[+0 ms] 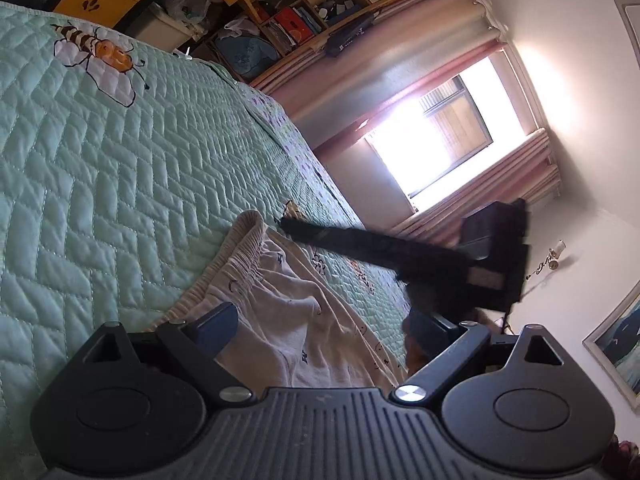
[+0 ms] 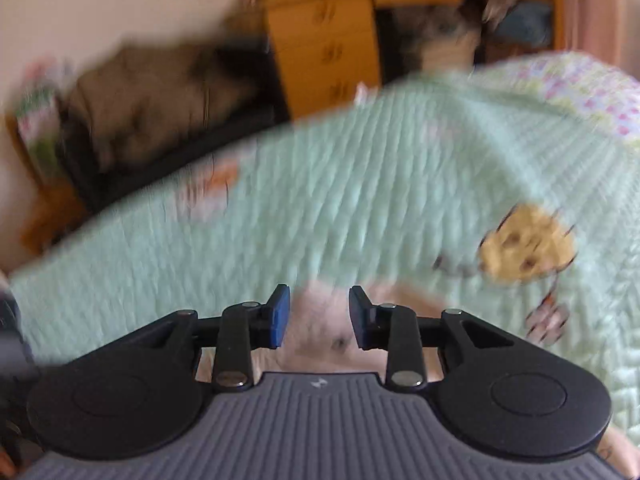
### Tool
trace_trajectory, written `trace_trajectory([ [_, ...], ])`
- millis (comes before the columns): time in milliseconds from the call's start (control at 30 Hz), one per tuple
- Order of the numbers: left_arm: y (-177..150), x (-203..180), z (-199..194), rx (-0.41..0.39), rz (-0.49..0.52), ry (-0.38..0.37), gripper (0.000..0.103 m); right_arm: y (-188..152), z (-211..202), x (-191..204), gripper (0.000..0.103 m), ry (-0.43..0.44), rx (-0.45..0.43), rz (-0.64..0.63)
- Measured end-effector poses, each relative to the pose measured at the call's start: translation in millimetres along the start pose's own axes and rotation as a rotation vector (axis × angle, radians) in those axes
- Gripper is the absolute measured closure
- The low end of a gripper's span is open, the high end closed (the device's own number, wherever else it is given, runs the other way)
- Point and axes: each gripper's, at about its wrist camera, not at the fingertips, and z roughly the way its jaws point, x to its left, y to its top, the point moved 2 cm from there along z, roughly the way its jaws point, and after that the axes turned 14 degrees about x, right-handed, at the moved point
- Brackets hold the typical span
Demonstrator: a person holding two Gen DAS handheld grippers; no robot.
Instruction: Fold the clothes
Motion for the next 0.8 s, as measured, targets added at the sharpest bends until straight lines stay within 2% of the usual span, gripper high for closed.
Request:
trace_trajectory([
  [67, 0.8, -0.8, 2.8, 0.010, 0.015, 0.017, 0.009, 8.3, 31.5, 7.3, 0.065, -0.064, 0.037, -0.040],
  [100, 0.7, -1.7, 3.3, 0.014, 0.021, 0.024, 0.009, 15.4, 37.5, 9.6, 0.062, -0.065, 0.019, -0.035],
  [233, 0.2, -1.7, 3.4, 0.022, 0.030, 0.034, 0.010, 33.5, 39.8, 20.4, 0.058, -0.083, 0.000, -0.061],
  [267, -0.2, -1.5, 3.0, 0.022, 0.032, 0.035, 0.010, 34.4, 35.5, 11.4, 0.059, -0.044, -0.031, -0.056],
  [333, -0.5, -1.1, 2.3, 0.021, 0.032, 0.034, 0.010, 24.8, 10.2, -13.2, 0.060, 0.043, -0.172, 0.009],
  [500, 1.1, 1.2, 2.8, 0.014, 0.022, 0.025, 0.010, -15.0, -60.2, -67.5, 0.060, 0.048, -0.279, 0.185],
  [600, 1.1, 0.8, 3.8, 0.015, 0.024, 0.029, 0.010, -26.8, -49.6, -87.1, 0.064, -0.102, -0.251, 0.247],
  [633, 1.1, 0.4, 4.8, 0.017, 0.028, 0.034, 0.010, -30.7, -45.9, -93.5, 0.070, -0.153, -0.240, 0.267],
  [667, 1.0, -0.2, 5.7, 0.020, 0.036, 0.041, 0.010, -34.7, -42.1, -99.9, 0.092, -0.204, -0.230, 0.287],
  [700, 0.7, -0.8, 6.6, 0.024, 0.044, 0.048, 0.010, -38.6, -38.5, -106.2, 0.103, -0.255, -0.220, 0.307],
  [733, 0.7, -1.0, 7.2, 0.026, 0.051, 0.052, 0.009, -42.6, -34.9, -112.6, 0.102, -0.306, -0.209, 0.327],
  [767, 0.9, -0.8, 7.1, 0.025, 0.051, 0.052, 0.009, -46.6, -31.3, -118.9, 0.094, -0.356, -0.198, 0.347],
  [800, 1.1, -0.6, 6.9, 0.023, 0.049, 0.050, 0.009, -51.1, -42.0, -119.0, 0.095, -0.326, -0.280, 0.360],
])
